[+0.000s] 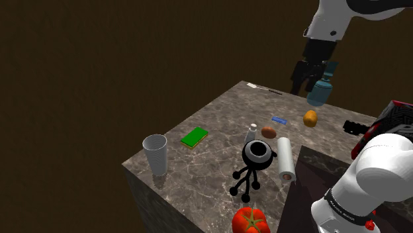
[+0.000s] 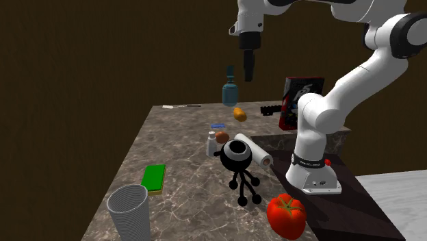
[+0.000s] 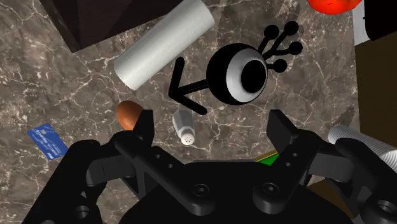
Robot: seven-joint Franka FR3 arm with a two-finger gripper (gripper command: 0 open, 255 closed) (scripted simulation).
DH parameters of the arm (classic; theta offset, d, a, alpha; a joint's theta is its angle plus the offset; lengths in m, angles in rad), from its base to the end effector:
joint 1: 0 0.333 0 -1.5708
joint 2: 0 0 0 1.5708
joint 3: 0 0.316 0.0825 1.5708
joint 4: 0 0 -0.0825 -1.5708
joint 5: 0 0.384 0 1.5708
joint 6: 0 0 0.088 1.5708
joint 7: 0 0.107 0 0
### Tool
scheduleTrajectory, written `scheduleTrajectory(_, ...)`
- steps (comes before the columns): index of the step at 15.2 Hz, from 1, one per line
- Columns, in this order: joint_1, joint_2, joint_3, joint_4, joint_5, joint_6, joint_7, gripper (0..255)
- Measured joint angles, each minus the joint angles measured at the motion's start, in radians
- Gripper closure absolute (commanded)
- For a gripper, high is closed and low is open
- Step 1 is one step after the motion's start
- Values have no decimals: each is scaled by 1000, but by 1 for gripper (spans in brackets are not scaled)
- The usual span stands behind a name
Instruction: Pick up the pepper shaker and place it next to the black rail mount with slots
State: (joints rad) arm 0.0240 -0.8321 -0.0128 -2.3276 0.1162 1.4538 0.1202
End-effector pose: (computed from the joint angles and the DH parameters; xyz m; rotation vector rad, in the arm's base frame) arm 0.2818 0.0152 0.6082 -3.0153 0.1410 0.0756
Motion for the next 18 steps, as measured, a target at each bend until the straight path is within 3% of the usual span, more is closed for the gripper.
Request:
scheduleTrajectory(2, 0, 4, 2, -9, -1, 16, 0, 0)
scheduleTrajectory(7, -3, 31, 21, -130, -7, 192, -6, 0)
scheduleTrajectory(18, -16, 271, 58, -316, -30, 691, -16, 0)
